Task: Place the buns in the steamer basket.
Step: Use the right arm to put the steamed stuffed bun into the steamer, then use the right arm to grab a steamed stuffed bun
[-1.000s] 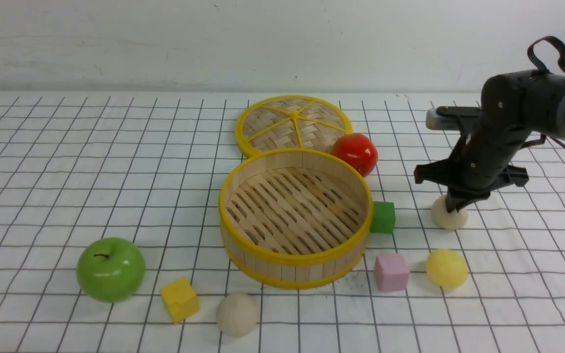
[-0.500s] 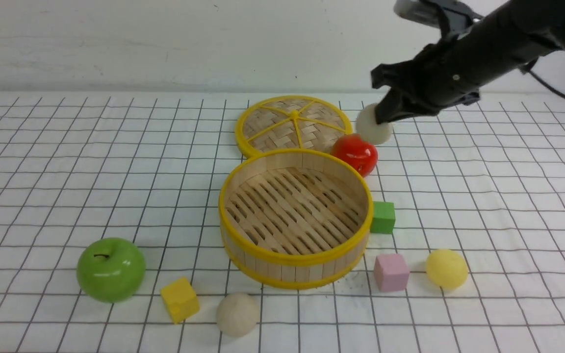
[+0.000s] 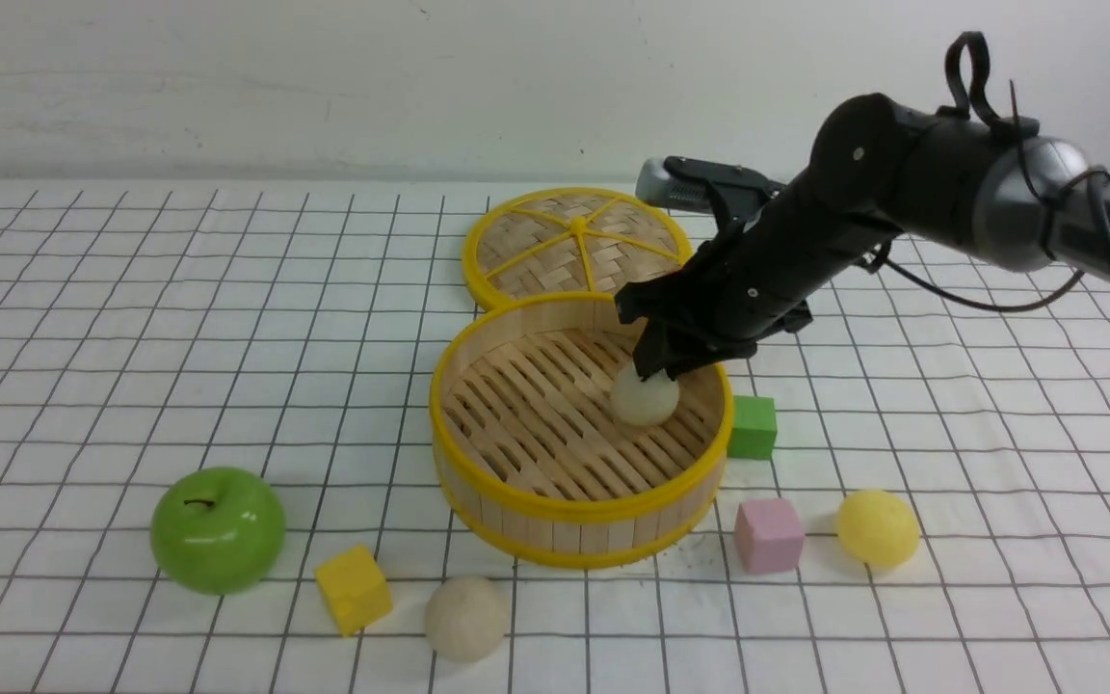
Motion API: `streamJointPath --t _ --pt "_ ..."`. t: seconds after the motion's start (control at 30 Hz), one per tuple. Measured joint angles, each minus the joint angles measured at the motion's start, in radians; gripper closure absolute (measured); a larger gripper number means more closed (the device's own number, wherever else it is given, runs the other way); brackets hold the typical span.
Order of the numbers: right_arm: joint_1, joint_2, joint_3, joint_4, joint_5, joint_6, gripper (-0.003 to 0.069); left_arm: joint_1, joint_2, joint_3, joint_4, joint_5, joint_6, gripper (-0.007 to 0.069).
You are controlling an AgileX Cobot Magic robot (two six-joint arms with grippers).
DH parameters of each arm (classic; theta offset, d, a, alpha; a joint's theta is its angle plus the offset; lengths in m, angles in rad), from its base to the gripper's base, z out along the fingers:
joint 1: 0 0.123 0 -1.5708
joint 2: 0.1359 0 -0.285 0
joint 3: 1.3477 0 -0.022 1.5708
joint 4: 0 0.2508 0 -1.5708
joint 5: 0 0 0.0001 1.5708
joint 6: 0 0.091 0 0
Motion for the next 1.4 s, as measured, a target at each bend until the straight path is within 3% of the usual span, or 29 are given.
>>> streamJointPath --t 0.17,0.33,0.5,0.7,0.93,1.4 --pt "-0.037 -0.069 -0.038 0.001 0.101 0.001 0.0228 0.0 0.0 0.0 0.0 0.0 0.0 0.0386" --pt "-0.126 -0.214 -0.051 -0.001 0.212 -0.001 0.0191 0.0 0.0 0.0 0.0 0.0 0.0 0.0386" --pt "-0.19 -0.369 0.08 -0.123 0.227 0.007 0.02 0.0 0.0 0.0 0.0 0.0 0.0 0.0386" --pt "-0.163 -0.418 0.362 -0.279 0.189 0.119 0.0239 0.0 0.0 0.0 0.002 0.0 0.0 0.0386" --pt "-0.149 -0.383 0.575 -0.3 0.054 0.17 0.0319 0.0 0.0 0.0 0.002 0.0 0.0 0.0386" --pt "-0.149 -0.29 0.605 -0.27 -0.138 0.173 0.0389 0.0 0.0 0.0 0.002 0.0 0.0 0.0386"
